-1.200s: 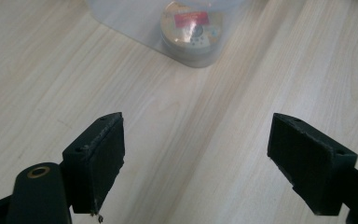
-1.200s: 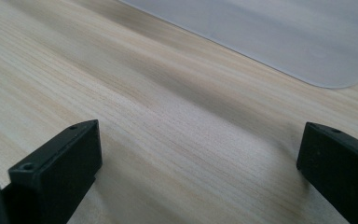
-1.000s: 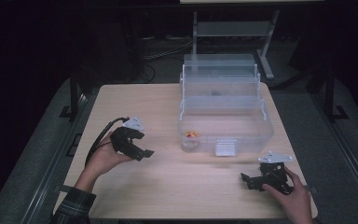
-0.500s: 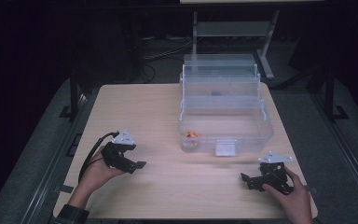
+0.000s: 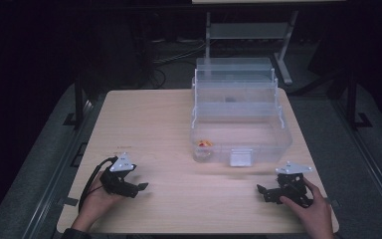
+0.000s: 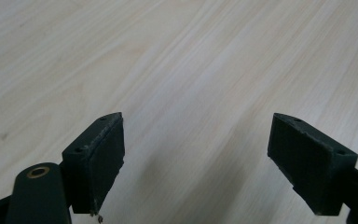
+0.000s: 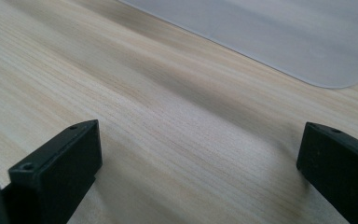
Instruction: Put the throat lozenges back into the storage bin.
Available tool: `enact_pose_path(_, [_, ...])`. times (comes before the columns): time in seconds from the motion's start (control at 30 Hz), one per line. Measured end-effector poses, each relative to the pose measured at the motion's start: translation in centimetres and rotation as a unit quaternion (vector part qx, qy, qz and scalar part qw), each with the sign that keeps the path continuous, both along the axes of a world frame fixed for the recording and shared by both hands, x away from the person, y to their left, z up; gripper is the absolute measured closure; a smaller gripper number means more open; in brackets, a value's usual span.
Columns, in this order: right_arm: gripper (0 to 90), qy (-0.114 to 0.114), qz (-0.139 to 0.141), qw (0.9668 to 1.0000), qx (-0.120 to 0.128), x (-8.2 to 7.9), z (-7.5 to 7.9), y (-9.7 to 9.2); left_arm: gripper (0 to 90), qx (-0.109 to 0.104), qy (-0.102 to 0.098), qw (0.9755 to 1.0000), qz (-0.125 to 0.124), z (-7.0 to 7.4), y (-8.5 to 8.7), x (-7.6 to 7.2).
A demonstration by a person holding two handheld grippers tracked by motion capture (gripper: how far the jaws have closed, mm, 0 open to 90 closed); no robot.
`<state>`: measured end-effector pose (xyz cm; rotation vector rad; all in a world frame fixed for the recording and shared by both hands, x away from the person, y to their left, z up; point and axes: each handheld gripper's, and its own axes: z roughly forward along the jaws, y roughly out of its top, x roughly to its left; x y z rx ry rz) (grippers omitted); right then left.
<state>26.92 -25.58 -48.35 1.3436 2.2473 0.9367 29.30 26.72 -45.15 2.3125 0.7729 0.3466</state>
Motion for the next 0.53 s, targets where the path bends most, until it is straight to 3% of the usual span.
enact_pose_path(0.2, [0.0,0.0,0.0,1.0,0.0,0.0,0.0,0.0,16.0,0.005,0.01,0.9999,0.009,-1.4,0.6,-0.6])
enact_pose_path(0.33, [0.0,0.0,0.0,1.0,0.0,0.0,0.0,0.0,14.4,-0.009,0.014,0.9998,0.012,-1.7,0.8,-0.5])
enact_pose_path(0.53, [0.0,0.0,0.0,1.0,0.0,0.0,0.0,0.0,12.7,-0.036,-0.009,0.9993,0.01,-2.3,1.3,-0.7])
